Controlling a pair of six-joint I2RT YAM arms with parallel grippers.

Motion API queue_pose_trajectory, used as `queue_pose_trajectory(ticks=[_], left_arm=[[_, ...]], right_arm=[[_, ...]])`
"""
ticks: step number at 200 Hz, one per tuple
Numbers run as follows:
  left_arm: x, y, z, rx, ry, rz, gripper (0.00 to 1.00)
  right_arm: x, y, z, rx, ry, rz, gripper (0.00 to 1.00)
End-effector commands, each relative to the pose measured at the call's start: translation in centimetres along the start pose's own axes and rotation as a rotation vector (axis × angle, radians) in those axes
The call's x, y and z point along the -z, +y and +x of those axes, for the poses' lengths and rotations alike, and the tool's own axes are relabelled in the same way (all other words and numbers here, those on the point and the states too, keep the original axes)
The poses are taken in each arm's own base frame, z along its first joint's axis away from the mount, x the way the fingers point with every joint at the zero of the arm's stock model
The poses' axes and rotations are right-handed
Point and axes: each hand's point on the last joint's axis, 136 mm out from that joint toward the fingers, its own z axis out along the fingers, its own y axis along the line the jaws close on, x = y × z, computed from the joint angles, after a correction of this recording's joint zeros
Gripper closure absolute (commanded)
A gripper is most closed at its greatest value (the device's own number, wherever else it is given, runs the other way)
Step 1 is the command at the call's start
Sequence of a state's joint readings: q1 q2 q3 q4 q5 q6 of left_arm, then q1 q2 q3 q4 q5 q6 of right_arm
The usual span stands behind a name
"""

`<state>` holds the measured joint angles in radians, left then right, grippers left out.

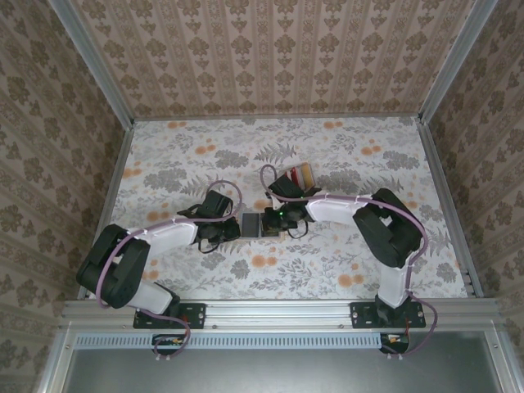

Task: Put the credit cards into the card holder
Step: Insert the credit card into the card slot, then close the card holder at the center of the table.

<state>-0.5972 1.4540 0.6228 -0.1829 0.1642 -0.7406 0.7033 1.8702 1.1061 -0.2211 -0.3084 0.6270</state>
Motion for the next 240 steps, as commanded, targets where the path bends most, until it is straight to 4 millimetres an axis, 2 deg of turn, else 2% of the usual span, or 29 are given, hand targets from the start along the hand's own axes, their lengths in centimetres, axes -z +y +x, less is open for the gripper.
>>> queue_pose_trajectory(ticks=[1,27,52,67,92,118,189,240], left_arm=[[-0.9,0.0,2.6,-0.016,0.095,0.012,0.84],[-0.1,-0.7,2.0,-0.024,0.08,0.026,0.82],[1.3,-1.4,1.3,-0.033,0.053,0.042,0.77],[2.2,-1.8,0.9,-0.038,0.03,0.047,0.72],[3.4,-1.7,0.2,-0.035,-0.018,0.048,0.66],[3.6,-1.0,0.1,-0.014,-0.044,0.043,0.64],[0.5,-1.1,1.0,0.002,0.043,0.055,0.65],[-0.6,-1.7,1.5,-0.011,0.073,0.055,0.66]], right_arm=[[1.7,0.5,0.0,0.016,-0.024,-0.01,0.86],[3.2,0.4,-0.5,-0.001,-0.064,-0.032,0.84],[4.1,-1.4,-0.6,-0.053,-0.09,-0.038,0.81],[4.5,-2.8,-0.4,-0.089,-0.1,-0.038,0.72],[5.1,-5.0,0.2,-0.143,-0.114,-0.031,0.64],[4.8,-6.5,1.0,-0.187,-0.106,-0.033,0.56],[2.9,-5.4,0.8,-0.223,-0.083,-0.116,0.5],[1.3,-4.0,0.8,-0.176,-0.04,-0.09,0.49]])
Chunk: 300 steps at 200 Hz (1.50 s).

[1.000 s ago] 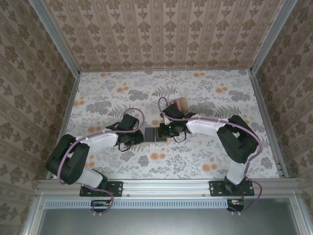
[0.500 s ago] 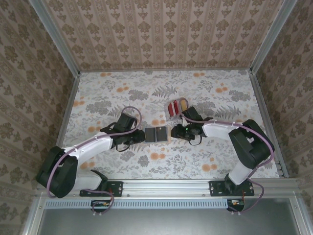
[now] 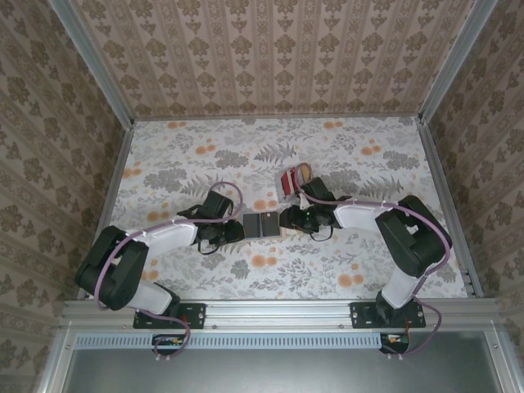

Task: Put the credit cards into the card holder
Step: Close the card holder at the center of the table.

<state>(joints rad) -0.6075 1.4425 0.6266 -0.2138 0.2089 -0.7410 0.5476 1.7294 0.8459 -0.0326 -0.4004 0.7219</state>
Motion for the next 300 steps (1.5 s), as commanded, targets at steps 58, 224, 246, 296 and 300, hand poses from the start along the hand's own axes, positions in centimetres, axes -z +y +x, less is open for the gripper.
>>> queue_pose_trajectory(ticks=[58,224,246,296,300], left_arm=[[-1.2,-1.3,0.4,-0.013,0.033,0.03,0.67],[-1.7,-2.3,0.6,-0.023,0.038,0.046,0.69],[-1.3,-3.0,0.4,-0.03,0.013,0.077,0.7],[0.6,-5.1,-0.8,-0.02,-0.078,0.185,0.72],[0.7,-5.2,-0.8,-0.018,-0.079,0.192,0.72]], right_arm=[[-1.9,3.3,0.7,0.032,0.049,-0.076,0.48],[1.2,8.7,0.1,0.063,0.01,-0.222,0.48],[1.0,9.5,0.2,0.069,0.013,-0.236,0.48],[0.3,12.0,0.6,0.102,0.03,-0.269,0.48],[0.2,12.1,0.6,0.104,0.032,-0.269,0.47]])
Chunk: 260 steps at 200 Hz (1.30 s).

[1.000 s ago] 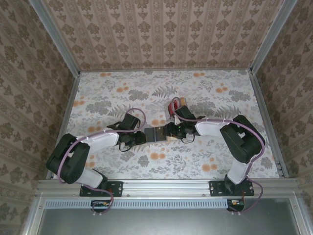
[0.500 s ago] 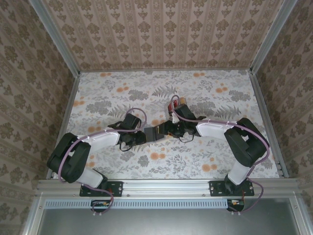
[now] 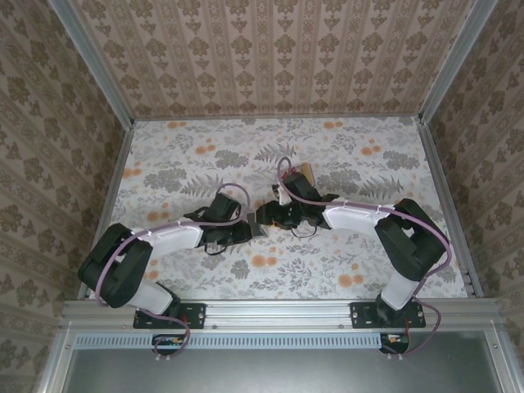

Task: Put the credit cards into the card holder
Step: Close the card holder at the center of the table.

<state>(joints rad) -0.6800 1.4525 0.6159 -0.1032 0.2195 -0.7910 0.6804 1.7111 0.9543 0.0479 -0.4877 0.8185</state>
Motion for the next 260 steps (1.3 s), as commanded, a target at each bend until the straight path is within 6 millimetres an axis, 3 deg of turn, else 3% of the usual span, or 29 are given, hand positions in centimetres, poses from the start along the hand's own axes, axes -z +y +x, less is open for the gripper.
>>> queue_pose_trajectory(ticks=[1,38,92,131,164,206,260], left_arm=[[1.0,-2.4,-1.2,0.012,-0.058,0.11,0.72],[2.5,-2.5,-1.5,0.036,-0.107,0.129,0.73],[5.4,-0.6,-1.3,0.059,-0.175,0.081,0.73],[7.8,0.6,-2.1,0.098,-0.245,0.083,0.72],[9.2,1.1,-3.0,0.106,-0.282,0.09,0.7],[8.6,0.7,-3.7,0.08,-0.226,0.097,0.68],[6.4,-2.7,-6.9,-0.004,-0.139,0.148,0.69]], right_arm=[[-0.9,2.1,-0.2,0.015,0.018,-0.049,0.47],[-2.1,1.8,0.0,0.018,0.04,-0.039,0.47],[-2.9,0.8,0.6,0.002,0.064,-0.028,0.46],[-2.9,1.0,0.5,0.009,0.065,-0.026,0.46],[-3.8,-0.3,1.1,-0.002,0.095,0.009,0.46],[-3.5,-0.4,1.4,0.0,0.092,0.005,0.46],[-0.4,1.6,0.9,0.042,0.043,-0.001,0.46]])
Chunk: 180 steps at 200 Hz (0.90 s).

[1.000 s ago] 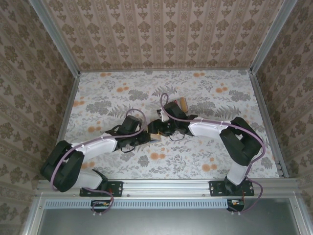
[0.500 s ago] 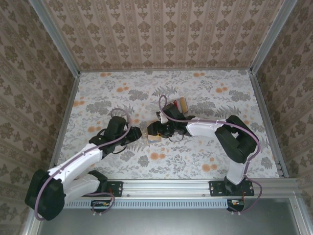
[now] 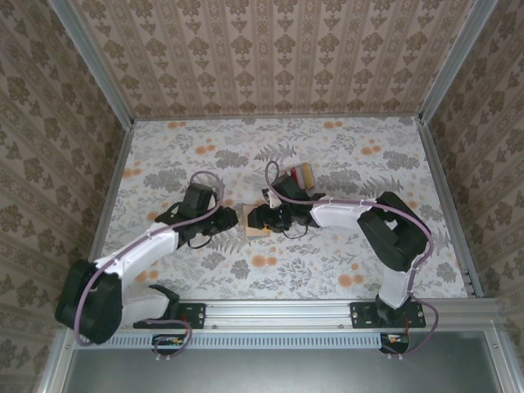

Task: Put the credit cards into the card holder
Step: Close the card holder at the center of the table, then rotate the card holder at the center of the table.

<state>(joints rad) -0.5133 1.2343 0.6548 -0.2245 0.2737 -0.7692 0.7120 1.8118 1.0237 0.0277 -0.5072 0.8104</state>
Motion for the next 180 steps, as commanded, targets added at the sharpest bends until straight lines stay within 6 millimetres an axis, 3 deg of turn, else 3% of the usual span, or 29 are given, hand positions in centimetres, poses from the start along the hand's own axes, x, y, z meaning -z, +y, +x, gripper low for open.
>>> queue_pose_trajectory(ticks=[1,50,90,116,180], left_arm=[[-0.5,-2.9,-2.0,-0.076,0.017,0.075,0.69],[-3.6,-6.4,-4.5,-0.136,0.083,0.136,0.71],[-5.5,-7.5,-5.1,-0.152,0.123,0.157,0.71],[-6.6,-6.8,-4.3,-0.145,0.153,0.147,0.72],[-5.6,-2.3,-1.2,-0.113,0.171,0.057,0.72]], right_arm=[[2.3,1.7,0.2,0.04,-0.028,-0.014,0.46],[3.8,0.1,2.1,0.018,-0.042,0.015,0.48],[3.1,-2.5,4.8,-0.026,-0.002,0.045,0.66],[1.6,-3.2,5.5,-0.036,0.023,0.05,0.8],[-1.3,-3.6,2.2,-0.017,-0.011,0.077,0.82]])
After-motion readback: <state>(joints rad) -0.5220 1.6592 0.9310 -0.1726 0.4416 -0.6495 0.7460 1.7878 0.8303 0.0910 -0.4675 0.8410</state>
